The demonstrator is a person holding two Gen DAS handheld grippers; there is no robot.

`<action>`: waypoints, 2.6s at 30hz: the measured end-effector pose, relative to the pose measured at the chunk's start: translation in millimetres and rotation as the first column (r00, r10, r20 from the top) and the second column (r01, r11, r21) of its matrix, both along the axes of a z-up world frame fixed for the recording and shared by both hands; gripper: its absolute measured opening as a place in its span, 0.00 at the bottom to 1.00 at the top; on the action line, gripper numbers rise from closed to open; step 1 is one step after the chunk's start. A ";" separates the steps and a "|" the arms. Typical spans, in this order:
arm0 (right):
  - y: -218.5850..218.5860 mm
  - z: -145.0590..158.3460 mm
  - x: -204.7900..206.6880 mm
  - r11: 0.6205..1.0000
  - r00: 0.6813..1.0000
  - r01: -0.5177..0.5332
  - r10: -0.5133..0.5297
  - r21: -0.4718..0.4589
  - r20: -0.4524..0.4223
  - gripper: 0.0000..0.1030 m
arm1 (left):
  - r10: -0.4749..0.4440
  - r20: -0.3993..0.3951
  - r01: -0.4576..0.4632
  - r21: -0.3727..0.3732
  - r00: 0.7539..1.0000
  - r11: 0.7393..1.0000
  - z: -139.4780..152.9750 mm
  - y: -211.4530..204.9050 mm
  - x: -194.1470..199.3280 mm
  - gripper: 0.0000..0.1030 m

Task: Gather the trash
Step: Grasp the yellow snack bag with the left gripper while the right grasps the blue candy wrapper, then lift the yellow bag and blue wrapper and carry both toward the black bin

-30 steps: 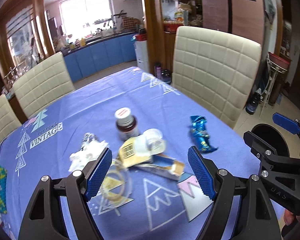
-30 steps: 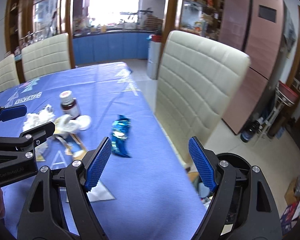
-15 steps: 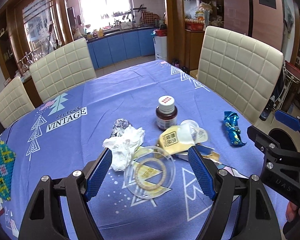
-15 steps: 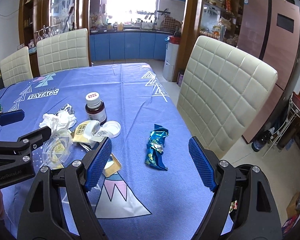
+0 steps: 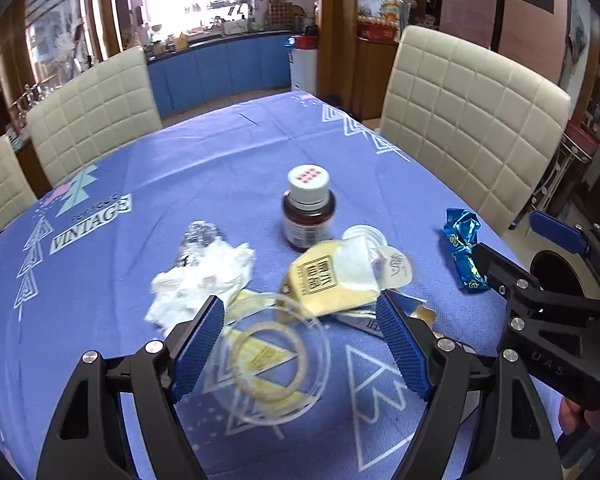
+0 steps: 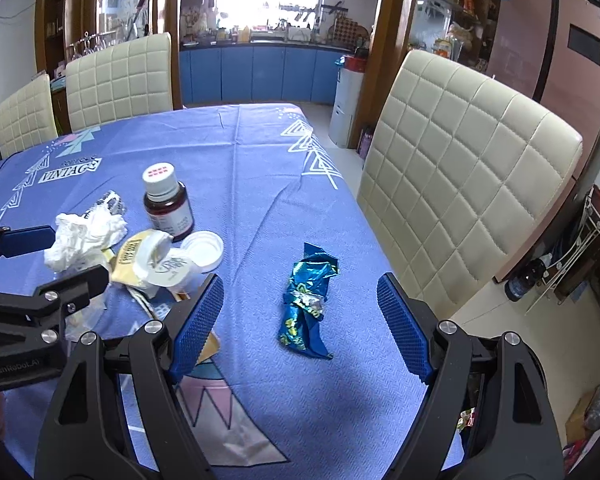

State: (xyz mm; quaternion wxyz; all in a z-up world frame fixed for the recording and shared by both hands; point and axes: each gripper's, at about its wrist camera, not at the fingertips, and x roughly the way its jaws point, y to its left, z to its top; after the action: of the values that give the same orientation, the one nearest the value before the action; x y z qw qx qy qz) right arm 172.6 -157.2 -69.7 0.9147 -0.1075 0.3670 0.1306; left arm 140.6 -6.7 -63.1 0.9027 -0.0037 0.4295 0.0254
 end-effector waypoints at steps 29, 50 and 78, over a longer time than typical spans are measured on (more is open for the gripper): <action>-4.1 -45.4 30.7 0.999 0.991 -0.025 0.028 0.024 -0.132 0.33 | -0.017 -0.029 0.014 -0.109 0.999 0.994 -25.1 7.4 49.6 0.49; -12.1 3.6 -29.9 1.000 0.999 -0.024 0.024 0.018 -0.043 0.33 | -0.077 0.070 0.083 -0.081 0.995 0.993 19.2 -17.1 -13.2 0.47; -67.7 20.0 -79.3 0.995 0.995 0.100 -0.099 0.010 -0.013 0.34 | -0.241 0.091 0.244 -0.025 0.966 0.969 29.3 -78.6 -43.4 0.47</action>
State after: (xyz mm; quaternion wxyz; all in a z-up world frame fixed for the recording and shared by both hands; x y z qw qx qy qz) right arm 93.3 -224.9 -49.7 0.9184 -0.0833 0.3767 0.0875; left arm 97.3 -85.2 -33.8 0.9168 0.0314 0.3871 -0.0932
